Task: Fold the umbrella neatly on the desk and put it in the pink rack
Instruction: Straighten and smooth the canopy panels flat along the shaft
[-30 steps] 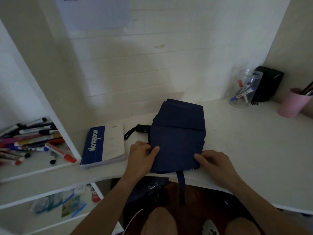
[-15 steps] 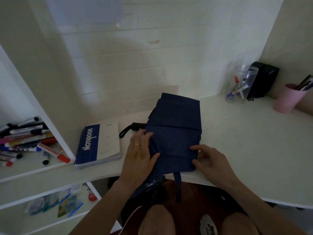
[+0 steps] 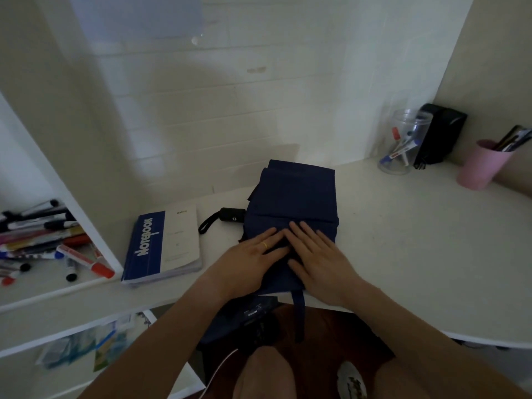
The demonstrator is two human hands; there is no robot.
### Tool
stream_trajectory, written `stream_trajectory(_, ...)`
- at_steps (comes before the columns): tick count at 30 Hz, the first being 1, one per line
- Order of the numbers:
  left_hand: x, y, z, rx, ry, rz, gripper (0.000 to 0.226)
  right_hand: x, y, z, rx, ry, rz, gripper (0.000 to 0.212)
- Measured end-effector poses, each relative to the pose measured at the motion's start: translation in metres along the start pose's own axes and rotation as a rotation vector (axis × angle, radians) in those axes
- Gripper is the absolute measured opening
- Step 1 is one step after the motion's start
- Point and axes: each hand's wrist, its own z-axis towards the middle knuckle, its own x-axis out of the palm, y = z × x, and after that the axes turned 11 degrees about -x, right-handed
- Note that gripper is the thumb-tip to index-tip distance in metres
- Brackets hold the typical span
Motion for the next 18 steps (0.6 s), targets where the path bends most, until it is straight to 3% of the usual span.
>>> stream_trajectory(3,0.008,0.017,-0.009,-0.015,0.004,0.038,0.057,0.008,-0.014,-0.006,0.008,0.136,-0.025,0.078)
stream_trajectory(10,-0.003,0.024,-0.014,-0.157,0.156,0.116,0.072,0.001,-0.023,-0.008,-0.012,0.180,-0.013,0.080)
stream_trajectory(13,-0.023,0.014,0.001,-0.252,0.267,0.071,0.060,0.003,-0.024,-0.004,-0.012,0.168,-0.020,0.080)
stream_trajectory(16,-0.046,-0.014,0.016,-0.315,0.055,-0.170,0.040,0.005,-0.027,-0.002,-0.017,0.157,-0.016,0.080)
stream_trajectory(18,-0.041,-0.031,0.011,-0.222,-0.126,-0.218,0.035,0.007,-0.029,-0.001,-0.019,0.146,-0.001,0.080)
